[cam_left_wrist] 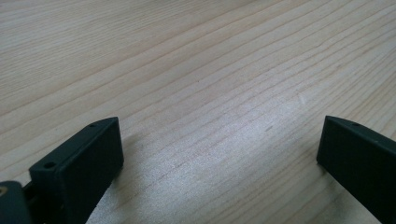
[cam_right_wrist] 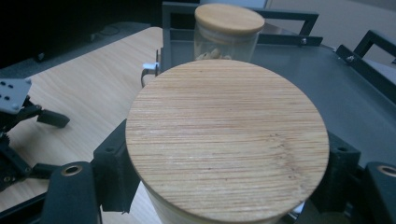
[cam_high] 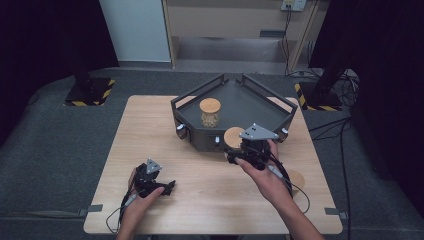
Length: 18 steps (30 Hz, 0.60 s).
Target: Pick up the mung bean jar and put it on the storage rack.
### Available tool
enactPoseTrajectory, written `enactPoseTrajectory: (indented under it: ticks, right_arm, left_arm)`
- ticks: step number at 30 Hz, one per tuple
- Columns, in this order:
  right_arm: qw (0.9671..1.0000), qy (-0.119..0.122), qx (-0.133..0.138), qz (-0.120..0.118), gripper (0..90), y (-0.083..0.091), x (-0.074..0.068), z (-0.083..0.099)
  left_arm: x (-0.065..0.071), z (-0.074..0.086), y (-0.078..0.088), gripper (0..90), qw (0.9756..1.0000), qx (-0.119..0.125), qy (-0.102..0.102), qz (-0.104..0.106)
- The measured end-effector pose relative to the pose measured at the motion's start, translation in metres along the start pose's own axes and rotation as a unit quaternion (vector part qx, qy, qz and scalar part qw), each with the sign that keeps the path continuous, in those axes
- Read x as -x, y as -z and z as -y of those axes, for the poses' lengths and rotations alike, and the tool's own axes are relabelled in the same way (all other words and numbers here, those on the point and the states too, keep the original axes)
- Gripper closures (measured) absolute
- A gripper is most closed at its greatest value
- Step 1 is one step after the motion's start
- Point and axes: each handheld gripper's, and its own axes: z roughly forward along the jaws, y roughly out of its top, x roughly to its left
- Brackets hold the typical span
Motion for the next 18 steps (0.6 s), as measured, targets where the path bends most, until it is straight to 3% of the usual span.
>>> enactPoseTrajectory:
  ticks: [18]
  right_arm:
    - [0.9998, 0.000, -0.001, 0.019, 25.6, -0.004, 0.006, -0.021]
  left_arm:
    - [-0.002, -0.001, 0.000, 0.0, 1.0000, -0.001, -0.003, 0.003]
